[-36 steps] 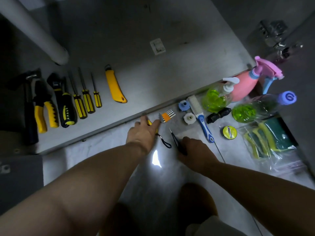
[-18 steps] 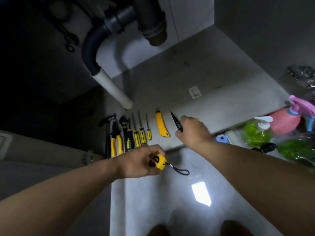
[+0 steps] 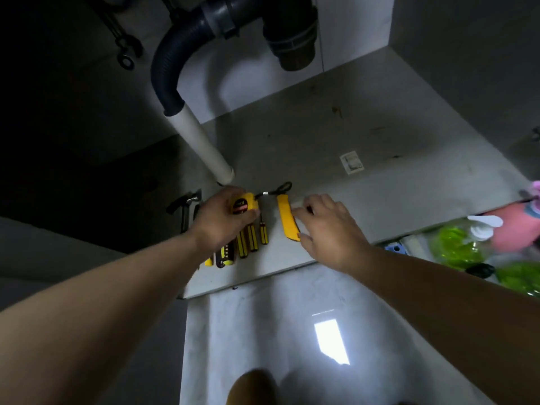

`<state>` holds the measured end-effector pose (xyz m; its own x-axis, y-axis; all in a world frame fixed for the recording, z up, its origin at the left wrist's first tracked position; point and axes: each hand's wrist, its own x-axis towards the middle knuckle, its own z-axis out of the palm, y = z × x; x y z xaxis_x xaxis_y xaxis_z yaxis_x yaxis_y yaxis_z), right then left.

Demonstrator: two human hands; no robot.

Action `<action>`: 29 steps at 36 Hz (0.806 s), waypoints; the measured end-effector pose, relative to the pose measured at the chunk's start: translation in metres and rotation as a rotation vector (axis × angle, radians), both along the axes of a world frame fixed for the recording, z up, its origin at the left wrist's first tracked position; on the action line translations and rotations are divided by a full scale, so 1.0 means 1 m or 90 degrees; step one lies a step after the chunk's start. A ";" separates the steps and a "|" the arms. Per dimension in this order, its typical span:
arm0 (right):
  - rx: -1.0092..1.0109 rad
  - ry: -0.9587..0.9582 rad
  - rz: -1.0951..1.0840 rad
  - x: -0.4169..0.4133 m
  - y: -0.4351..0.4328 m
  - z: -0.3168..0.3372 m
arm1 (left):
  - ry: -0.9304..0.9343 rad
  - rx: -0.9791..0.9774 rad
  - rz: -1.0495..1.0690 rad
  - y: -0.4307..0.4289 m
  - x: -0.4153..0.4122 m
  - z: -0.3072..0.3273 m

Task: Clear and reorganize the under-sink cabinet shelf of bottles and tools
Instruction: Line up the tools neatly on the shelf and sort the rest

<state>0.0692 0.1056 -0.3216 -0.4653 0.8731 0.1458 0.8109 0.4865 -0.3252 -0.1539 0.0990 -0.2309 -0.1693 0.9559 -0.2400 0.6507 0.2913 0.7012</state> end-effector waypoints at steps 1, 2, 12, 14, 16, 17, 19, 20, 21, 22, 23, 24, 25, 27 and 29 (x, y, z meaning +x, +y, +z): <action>0.009 -0.028 0.034 -0.005 -0.001 0.000 | -0.019 0.005 0.011 0.011 0.000 -0.003; 0.012 -0.055 0.059 -0.012 -0.002 0.000 | -0.032 0.008 0.020 0.022 0.000 -0.007; -0.021 -0.065 0.082 -0.043 -0.014 -0.021 | 0.100 0.023 -0.024 0.107 -0.006 -0.062; -0.028 -0.053 0.085 -0.044 -0.015 -0.023 | 0.115 0.022 -0.041 0.120 -0.002 -0.073; -0.024 -0.037 0.076 -0.047 -0.017 -0.023 | 0.125 0.007 -0.048 0.131 0.003 -0.082; -0.023 -0.026 0.070 -0.048 -0.018 -0.023 | 0.139 -0.005 -0.054 0.136 0.004 -0.086; -0.022 -0.013 0.065 -0.049 -0.019 -0.023 | 0.176 -0.027 -0.064 0.143 0.006 -0.091; -0.018 -0.008 0.060 -0.049 -0.021 -0.023 | 0.190 -0.032 -0.072 0.145 0.006 -0.091; -0.014 0.000 0.054 -0.047 -0.022 -0.023 | 0.196 -0.033 -0.080 0.146 0.007 -0.092; -0.014 0.016 0.048 -0.046 -0.024 -0.023 | 0.196 -0.031 -0.088 0.146 0.007 -0.092; -0.018 0.037 0.043 -0.044 -0.027 -0.022 | 0.197 -0.029 -0.095 0.145 0.008 -0.092; -0.021 0.061 0.040 -0.042 -0.031 -0.021 | 0.202 -0.031 -0.100 0.142 0.008 -0.090; -0.023 0.085 0.039 -0.039 -0.036 -0.021 | 0.216 -0.032 -0.100 0.139 0.010 -0.087; -0.025 0.122 0.035 -0.031 -0.049 -0.020 | 0.265 0.005 -0.080 0.129 0.016 -0.080; -0.040 0.131 0.034 -0.018 -0.065 -0.021 | 0.262 0.107 -0.050 0.111 0.032 -0.072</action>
<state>0.0512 0.0403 -0.3424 -0.4769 0.8585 0.1885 0.6982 0.5003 -0.5121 -0.1223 0.2102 -0.3031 -0.1435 0.9896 -0.0087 0.9006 0.1342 0.4133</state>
